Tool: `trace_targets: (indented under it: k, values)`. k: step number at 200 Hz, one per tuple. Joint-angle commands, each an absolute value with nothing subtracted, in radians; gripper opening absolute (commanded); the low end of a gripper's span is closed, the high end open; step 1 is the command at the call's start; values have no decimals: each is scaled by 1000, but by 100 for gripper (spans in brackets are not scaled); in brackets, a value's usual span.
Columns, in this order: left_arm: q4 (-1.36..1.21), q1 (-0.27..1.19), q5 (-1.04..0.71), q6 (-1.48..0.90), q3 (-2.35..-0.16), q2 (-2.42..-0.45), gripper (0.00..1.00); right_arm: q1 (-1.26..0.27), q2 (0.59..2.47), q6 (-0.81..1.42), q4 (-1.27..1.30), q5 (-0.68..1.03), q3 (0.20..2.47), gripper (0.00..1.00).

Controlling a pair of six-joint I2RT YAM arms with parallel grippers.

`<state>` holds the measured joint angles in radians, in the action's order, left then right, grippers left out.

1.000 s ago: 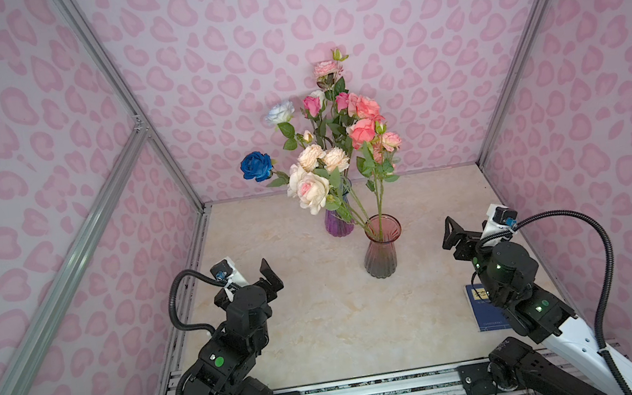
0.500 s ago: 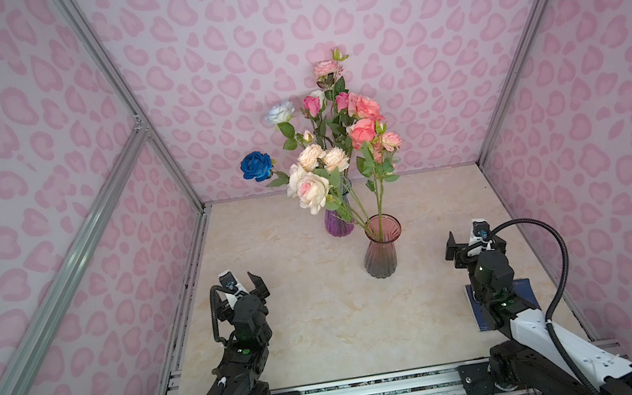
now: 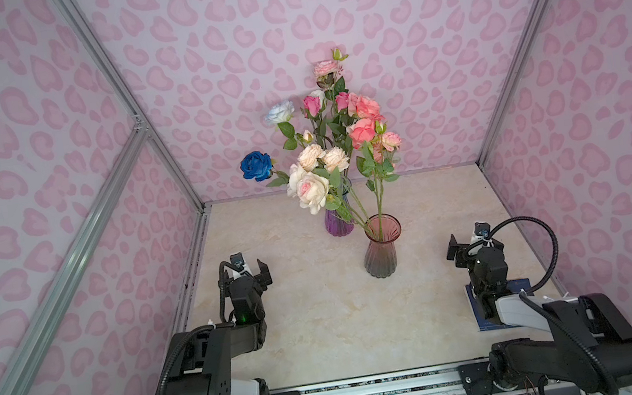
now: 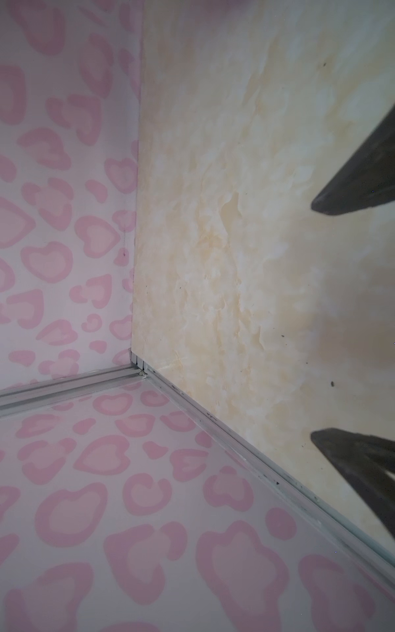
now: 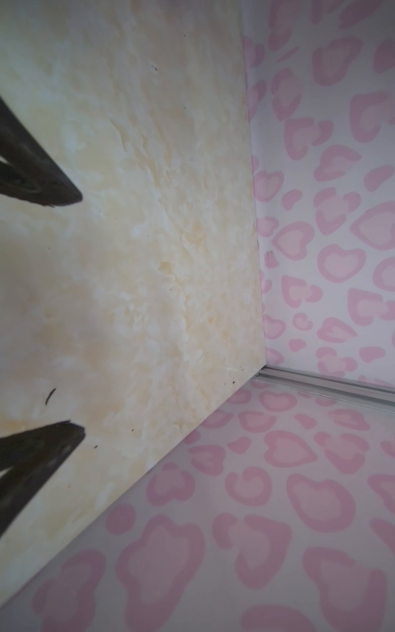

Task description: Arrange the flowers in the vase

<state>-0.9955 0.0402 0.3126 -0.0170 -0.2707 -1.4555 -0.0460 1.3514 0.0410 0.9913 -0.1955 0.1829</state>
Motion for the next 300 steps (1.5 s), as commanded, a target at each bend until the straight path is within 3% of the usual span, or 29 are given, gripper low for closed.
trace_targets:
  k: [1, 18, 34, 51, 68, 97, 125, 300]
  values:
    - [-1033, 22, 113, -21, -305, -1475, 98, -40, 1478, 2, 1214, -111, 174, 100]
    - [-983, -5, 76, -44, -332, -1479, 98, -37, 1590, -12, 1302, -84, 216, 100]
    - [-967, -15, 63, -46, -335, -1475, 98, -34, 1513, 19, 998, -139, 300, 100]
    - [-965, -14, 63, -45, -335, -1474, 98, -33, 1575, 10, 1049, -114, 329, 100]
    - [-966, -14, 63, -44, -334, -1473, 98, -31, 1533, 15, 911, -120, 363, 100]
    - [-967, -13, 66, -43, -334, -1473, 98, -31, 1564, 19, 1020, -126, 336, 100]
    - [-968, -15, 66, -44, -334, -1472, 98, -30, 1536, 15, 919, -123, 362, 100]
    - [-963, -14, 65, -44, -335, -1473, 98, -31, 1539, 9, 934, -118, 357, 100]
